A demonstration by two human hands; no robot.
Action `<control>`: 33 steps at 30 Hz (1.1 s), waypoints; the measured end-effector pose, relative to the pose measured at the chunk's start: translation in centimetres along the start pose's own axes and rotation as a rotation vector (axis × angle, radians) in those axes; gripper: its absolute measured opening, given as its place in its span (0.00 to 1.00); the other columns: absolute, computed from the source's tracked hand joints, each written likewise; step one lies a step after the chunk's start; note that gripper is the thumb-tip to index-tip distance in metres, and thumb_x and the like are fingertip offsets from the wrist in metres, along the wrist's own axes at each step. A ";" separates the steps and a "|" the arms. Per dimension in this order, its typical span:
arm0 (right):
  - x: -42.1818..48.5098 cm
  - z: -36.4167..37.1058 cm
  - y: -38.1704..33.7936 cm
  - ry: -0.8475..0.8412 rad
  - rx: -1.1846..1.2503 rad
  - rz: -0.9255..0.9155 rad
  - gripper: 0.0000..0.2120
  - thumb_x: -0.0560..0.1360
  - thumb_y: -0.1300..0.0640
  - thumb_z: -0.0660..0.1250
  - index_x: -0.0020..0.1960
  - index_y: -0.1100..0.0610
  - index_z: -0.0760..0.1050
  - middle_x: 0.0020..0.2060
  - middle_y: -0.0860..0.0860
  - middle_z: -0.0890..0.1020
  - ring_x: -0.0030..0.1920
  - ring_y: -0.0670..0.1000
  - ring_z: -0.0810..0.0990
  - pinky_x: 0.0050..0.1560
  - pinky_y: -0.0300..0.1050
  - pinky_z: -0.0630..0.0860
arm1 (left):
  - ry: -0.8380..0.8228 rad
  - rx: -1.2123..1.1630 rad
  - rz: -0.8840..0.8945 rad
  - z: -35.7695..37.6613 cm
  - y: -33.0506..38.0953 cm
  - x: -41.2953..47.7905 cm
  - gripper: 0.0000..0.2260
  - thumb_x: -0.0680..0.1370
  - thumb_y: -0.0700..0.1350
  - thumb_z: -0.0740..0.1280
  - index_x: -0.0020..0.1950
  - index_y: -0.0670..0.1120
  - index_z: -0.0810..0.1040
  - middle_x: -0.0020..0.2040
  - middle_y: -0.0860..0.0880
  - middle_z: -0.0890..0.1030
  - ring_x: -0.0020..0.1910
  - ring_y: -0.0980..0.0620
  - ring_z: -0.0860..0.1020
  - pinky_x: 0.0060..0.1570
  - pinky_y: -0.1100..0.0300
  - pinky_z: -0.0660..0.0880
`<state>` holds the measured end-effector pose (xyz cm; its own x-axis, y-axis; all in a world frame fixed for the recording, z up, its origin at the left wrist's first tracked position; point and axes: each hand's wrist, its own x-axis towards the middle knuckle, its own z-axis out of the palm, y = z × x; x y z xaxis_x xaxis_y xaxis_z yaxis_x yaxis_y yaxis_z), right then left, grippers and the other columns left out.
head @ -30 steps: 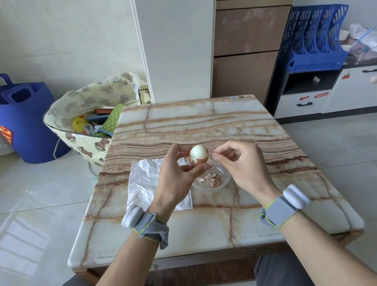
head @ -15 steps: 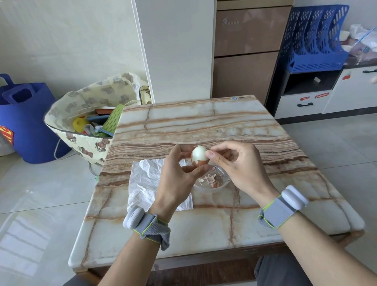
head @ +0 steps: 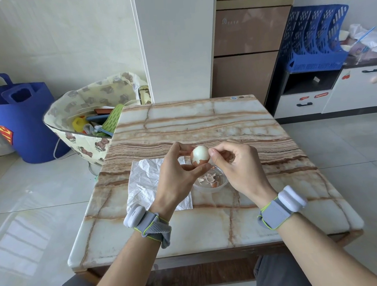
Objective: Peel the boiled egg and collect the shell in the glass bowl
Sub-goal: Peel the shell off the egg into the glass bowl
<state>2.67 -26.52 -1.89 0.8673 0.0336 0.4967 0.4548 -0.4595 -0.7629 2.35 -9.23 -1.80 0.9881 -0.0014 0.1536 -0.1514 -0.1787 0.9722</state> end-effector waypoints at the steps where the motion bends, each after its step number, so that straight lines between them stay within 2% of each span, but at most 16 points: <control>1: 0.0 0.0 0.0 0.009 -0.015 -0.004 0.08 0.80 0.59 0.72 0.43 0.57 0.84 0.35 0.49 0.85 0.35 0.47 0.81 0.40 0.44 0.77 | -0.001 0.002 -0.001 0.0 0.0 0.0 0.21 0.68 0.42 0.83 0.56 0.47 0.77 0.56 0.50 0.82 0.39 0.49 0.88 0.50 0.45 0.84; 5: 0.1 0.1 0.1 0.039 -0.038 0.005 0.07 0.78 0.61 0.73 0.41 0.57 0.83 0.33 0.46 0.84 0.32 0.45 0.79 0.37 0.40 0.75 | -0.017 0.000 -0.007 -0.1 0.1 -0.2 0.21 0.69 0.41 0.83 0.56 0.46 0.77 0.57 0.49 0.82 0.40 0.47 0.88 0.50 0.46 0.84; 10: 0.1 -0.1 0.0 0.058 -0.045 0.013 0.06 0.78 0.61 0.73 0.41 0.56 0.83 0.33 0.45 0.84 0.32 0.44 0.79 0.37 0.39 0.75 | -0.037 -0.014 -0.007 -0.2 0.2 -0.3 0.20 0.70 0.41 0.82 0.57 0.47 0.78 0.57 0.46 0.83 0.42 0.46 0.87 0.51 0.52 0.84; 15: 0.0 -0.3 -0.1 0.071 -0.062 0.024 0.06 0.78 0.62 0.73 0.41 0.57 0.83 0.31 0.43 0.82 0.32 0.42 0.77 0.37 0.34 0.72 | -0.066 -0.020 0.013 0.0 0.1 -0.4 0.18 0.73 0.37 0.79 0.59 0.45 0.79 0.56 0.47 0.84 0.43 0.58 0.86 0.49 0.60 0.83; 21: 0.1 -0.6 -0.2 0.085 -0.070 0.034 0.06 0.78 0.63 0.71 0.42 0.58 0.82 0.33 0.46 0.82 0.33 0.44 0.77 0.37 0.39 0.74 | -0.090 0.009 -0.018 -0.1 0.1 -0.4 0.19 0.75 0.36 0.77 0.64 0.45 0.78 0.59 0.44 0.83 0.48 0.46 0.86 0.57 0.52 0.82; 27: 0.1 -0.7 0.1 0.105 -0.089 0.033 0.07 0.79 0.62 0.70 0.43 0.58 0.81 0.33 0.46 0.81 0.34 0.44 0.77 0.38 0.38 0.74 | -0.119 0.012 -0.034 0.0 0.2 -0.5 0.19 0.78 0.34 0.73 0.67 0.43 0.77 0.61 0.43 0.83 0.53 0.45 0.86 0.63 0.46 0.80; 33: 0.3 -0.7 0.4 0.125 -0.097 0.047 0.06 0.80 0.61 0.70 0.44 0.57 0.81 0.34 0.44 0.81 0.35 0.44 0.78 0.39 0.37 0.74 | -0.136 0.009 -0.038 0.0 0.3 -0.7 0.18 0.79 0.32 0.71 0.67 0.43 0.76 0.61 0.43 0.82 0.53 0.44 0.86 0.63 0.45 0.79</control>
<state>2.95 -27.32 -1.72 0.8524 -0.0983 0.5135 0.3869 -0.5420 -0.7460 1.60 -9.30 -1.67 0.9877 -0.1273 0.0907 -0.1140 -0.1900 0.9751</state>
